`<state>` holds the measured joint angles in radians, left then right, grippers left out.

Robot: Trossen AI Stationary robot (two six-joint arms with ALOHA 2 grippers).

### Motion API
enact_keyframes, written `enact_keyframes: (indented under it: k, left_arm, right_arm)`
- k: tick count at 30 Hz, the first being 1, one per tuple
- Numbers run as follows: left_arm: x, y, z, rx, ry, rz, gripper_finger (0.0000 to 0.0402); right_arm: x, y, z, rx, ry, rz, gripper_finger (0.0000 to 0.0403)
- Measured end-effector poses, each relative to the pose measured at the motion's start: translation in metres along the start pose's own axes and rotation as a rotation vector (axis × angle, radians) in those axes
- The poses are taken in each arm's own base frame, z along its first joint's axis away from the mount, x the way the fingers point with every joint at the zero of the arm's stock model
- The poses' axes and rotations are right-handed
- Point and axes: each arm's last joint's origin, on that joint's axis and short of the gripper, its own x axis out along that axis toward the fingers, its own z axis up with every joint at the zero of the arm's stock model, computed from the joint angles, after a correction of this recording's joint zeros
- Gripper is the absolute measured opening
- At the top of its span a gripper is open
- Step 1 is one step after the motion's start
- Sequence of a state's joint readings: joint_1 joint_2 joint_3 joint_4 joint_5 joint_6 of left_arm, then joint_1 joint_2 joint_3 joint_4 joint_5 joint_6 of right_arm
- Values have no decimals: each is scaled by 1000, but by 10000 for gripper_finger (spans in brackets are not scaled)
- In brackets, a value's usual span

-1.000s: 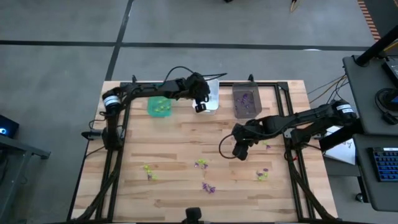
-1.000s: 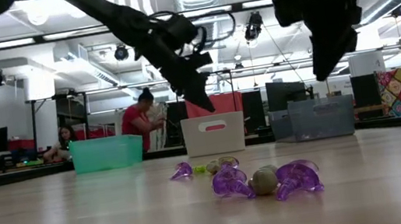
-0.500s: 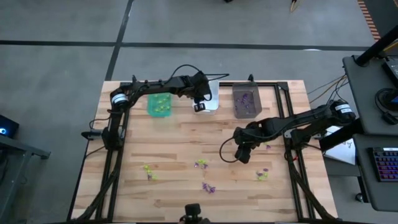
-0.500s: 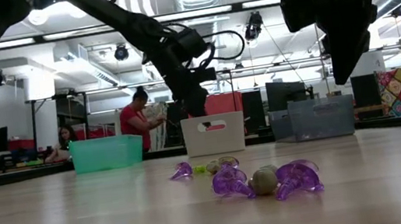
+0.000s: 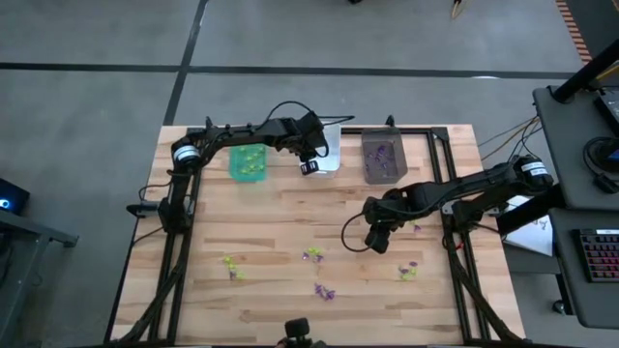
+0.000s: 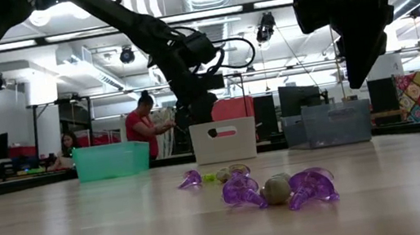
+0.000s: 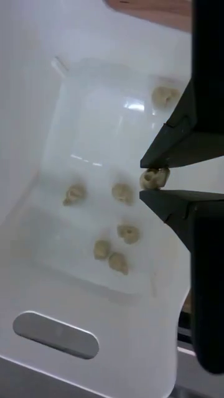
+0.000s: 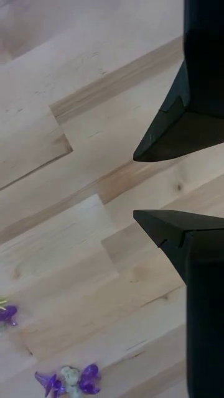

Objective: Sort Halloween decoration
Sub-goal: Put the white skull toy into the white bin, then put the green spider toy into the blue bin

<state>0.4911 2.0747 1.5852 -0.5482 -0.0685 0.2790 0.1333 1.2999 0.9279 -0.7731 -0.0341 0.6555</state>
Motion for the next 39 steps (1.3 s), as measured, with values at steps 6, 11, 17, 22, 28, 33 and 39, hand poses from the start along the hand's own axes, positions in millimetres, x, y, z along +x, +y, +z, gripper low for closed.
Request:
enact_keyframes:
  k: [6, 11, 17, 22, 28, 33, 39]
  left_arm:
    - [0, -1, 0, 1, 0, -1, 89]
    - [0, -1, 0, -2, -1, -4, 121]
    - [-21, 0, 5, -36, -42, -10, 132]
    - [-58, 0, 11, -76, -118, -96, 125]
    - [-108, -13, 19, -61, -242, -147, 115]
    - [-145, -37, 22, -3, -353, -170, 107]
    - [-174, -71, 8, 54, -473, -216, 102]
  right_arm:
    - [0, 0, 0, 15, 0, 0, 127]
    - [0, 0, -1, 28, 5, -4, 127]
    - [0, -4, -4, 88, 39, -37, 127]
    - [-2, -15, -11, 197, 115, -147, 127]
    - [-6, -29, -20, 331, 155, -341, 127]
    - [-4, -34, -25, 389, 196, -458, 127]
    - [16, -35, -24, 382, 262, -547, 127]
